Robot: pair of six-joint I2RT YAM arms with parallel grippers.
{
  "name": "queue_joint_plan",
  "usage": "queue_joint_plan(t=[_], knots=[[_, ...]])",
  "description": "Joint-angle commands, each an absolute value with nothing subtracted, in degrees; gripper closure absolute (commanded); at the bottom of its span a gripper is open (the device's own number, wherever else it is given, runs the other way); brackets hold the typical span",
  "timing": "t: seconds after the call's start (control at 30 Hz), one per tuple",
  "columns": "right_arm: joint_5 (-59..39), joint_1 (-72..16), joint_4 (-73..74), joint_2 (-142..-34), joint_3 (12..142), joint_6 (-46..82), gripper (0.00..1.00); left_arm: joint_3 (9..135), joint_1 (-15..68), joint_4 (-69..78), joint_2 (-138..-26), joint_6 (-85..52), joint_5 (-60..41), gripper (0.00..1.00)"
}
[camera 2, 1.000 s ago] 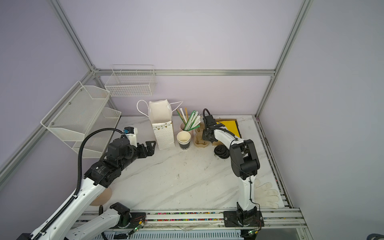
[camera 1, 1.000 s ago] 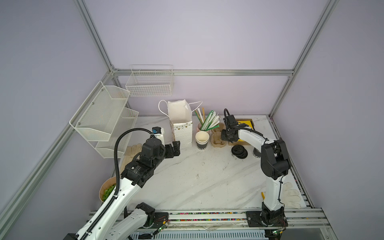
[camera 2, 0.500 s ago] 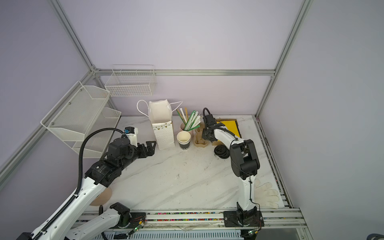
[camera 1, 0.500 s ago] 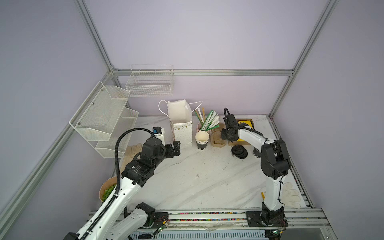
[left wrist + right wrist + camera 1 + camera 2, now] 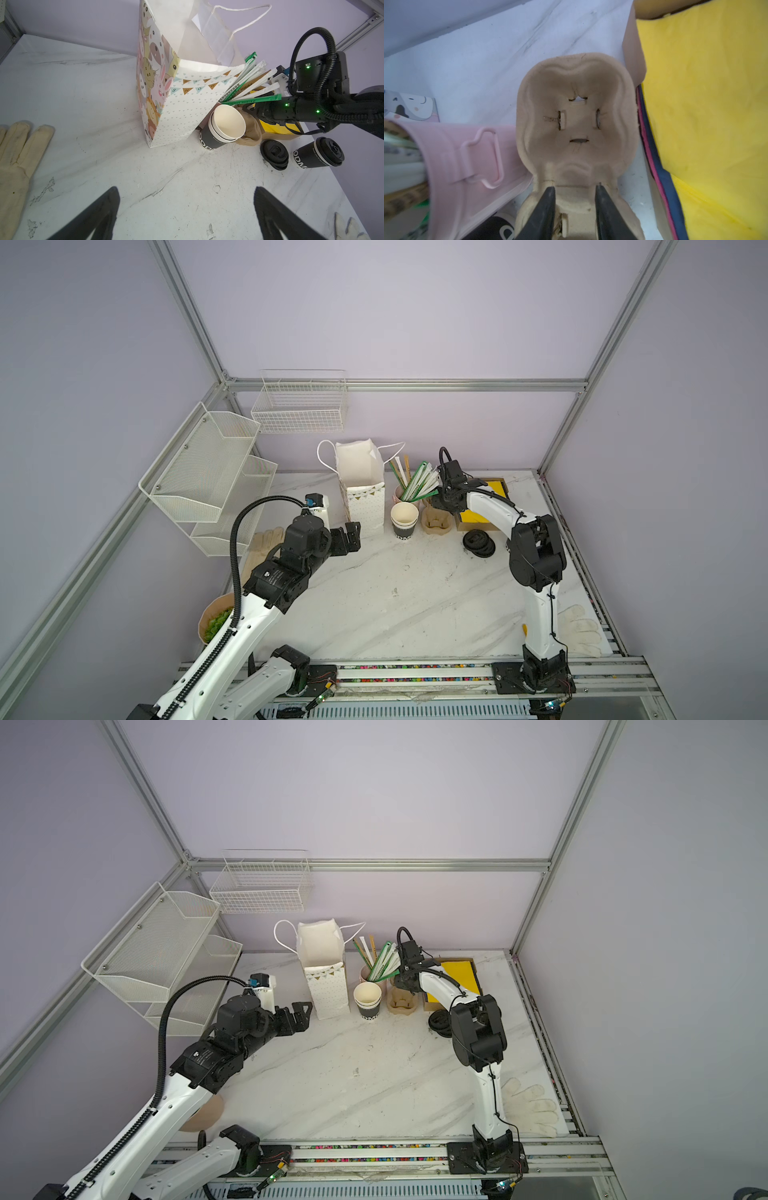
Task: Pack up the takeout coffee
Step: 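Lift the cardboard cup carrier up off the stack with the right gripper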
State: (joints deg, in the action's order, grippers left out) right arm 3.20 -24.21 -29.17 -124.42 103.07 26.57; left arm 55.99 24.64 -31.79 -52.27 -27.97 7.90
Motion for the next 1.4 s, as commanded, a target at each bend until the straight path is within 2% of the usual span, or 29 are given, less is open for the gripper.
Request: queue_joint_plan(t=[0.0, 0.5, 0.93, 1.37], knots=[[4.41, -25.14, -30.61, -126.04, 105.78, 27.42, 0.64, 54.85, 23.99, -29.78, -52.03, -28.3, 7.42, 0.0], [6.4, -26.2, -31.99, -129.63, 107.92, 27.16, 0.56, 54.81, 23.6, -29.83, -52.25, -28.37, 6.99, 0.0], [10.24, -26.51, -32.88, -126.5, 107.23, 27.51, 0.72, 54.93, 23.47, -29.82, -52.38, -28.47, 6.94, 0.0], [10.55, -26.54, -34.37, -122.43, 108.21, 26.96, 0.72, 54.93, 23.25, -29.92, -52.91, -28.64, 6.42, 0.0]])
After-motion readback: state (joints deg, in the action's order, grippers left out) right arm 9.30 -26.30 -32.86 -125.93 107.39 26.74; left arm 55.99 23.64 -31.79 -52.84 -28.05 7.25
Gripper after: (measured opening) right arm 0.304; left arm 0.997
